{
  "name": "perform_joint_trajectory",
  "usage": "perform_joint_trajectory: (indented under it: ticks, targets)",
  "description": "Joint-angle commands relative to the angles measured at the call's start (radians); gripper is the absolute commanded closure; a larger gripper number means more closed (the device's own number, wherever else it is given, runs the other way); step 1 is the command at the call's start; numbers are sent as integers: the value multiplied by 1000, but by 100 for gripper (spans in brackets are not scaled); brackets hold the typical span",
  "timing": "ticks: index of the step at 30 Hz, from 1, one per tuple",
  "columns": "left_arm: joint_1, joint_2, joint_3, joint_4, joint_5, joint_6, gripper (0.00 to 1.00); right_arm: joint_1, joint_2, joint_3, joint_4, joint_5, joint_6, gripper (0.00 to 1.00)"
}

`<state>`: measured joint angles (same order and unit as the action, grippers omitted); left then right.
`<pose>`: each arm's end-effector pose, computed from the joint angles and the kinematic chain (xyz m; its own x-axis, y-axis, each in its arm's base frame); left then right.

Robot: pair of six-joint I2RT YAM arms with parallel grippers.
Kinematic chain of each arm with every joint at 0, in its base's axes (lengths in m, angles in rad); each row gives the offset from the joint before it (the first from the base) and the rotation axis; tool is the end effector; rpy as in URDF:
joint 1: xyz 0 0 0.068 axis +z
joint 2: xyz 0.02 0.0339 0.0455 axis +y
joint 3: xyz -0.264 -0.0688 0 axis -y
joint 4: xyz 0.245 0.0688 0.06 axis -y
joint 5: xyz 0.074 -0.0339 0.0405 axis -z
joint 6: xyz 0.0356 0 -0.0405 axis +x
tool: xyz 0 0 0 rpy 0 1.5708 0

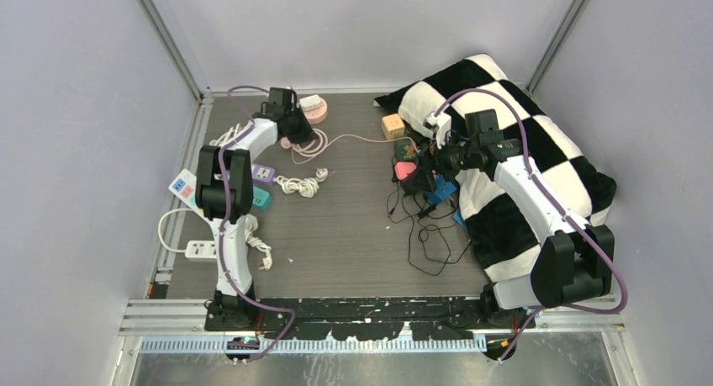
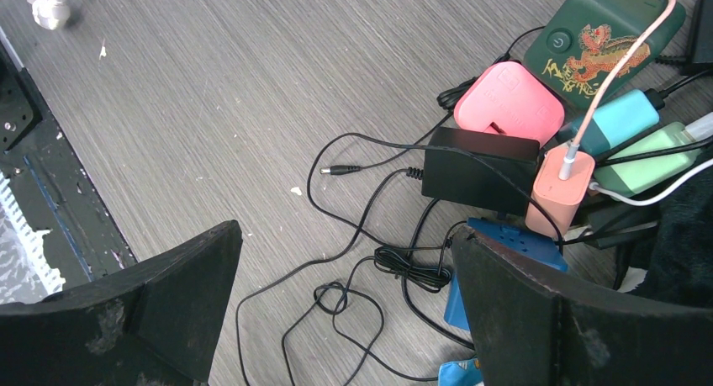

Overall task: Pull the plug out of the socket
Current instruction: Move the socket to the corner of the board.

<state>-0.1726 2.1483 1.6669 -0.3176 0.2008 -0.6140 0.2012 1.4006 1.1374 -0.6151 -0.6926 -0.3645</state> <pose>0.4766 -0.0903 0.1964 -0.7530 -0.4418 -0.4877 -0.1572 0.8404 -0.5186 0.2818 0.0807 0.2898 -0.5074 -0.3835 -0.7717 -0.7857 0.5736 0.2316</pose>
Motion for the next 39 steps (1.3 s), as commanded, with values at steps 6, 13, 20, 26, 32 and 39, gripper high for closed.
perform_joint_trajectory:
  ticks: [6,13,20,26,32,39]
  targets:
    - [-75,-134,-152,137,129,29,100,4,-43,33,9,-21,-9,0]
    - [-135,-165,-231,168,194,66,100,8,-40,31,8,-31,-8,0]
    - [-187,-207,-353,222,246,73,100,11,-38,30,8,-31,-8,0]
    - [-231,-291,-502,306,248,70,100,13,-32,30,8,-29,-7,0]
    - [-274,-390,-650,378,232,69,100,18,-25,28,9,-31,-9,1]
    - [-311,-471,-810,443,203,63,100,23,-23,26,8,-34,-12,0]
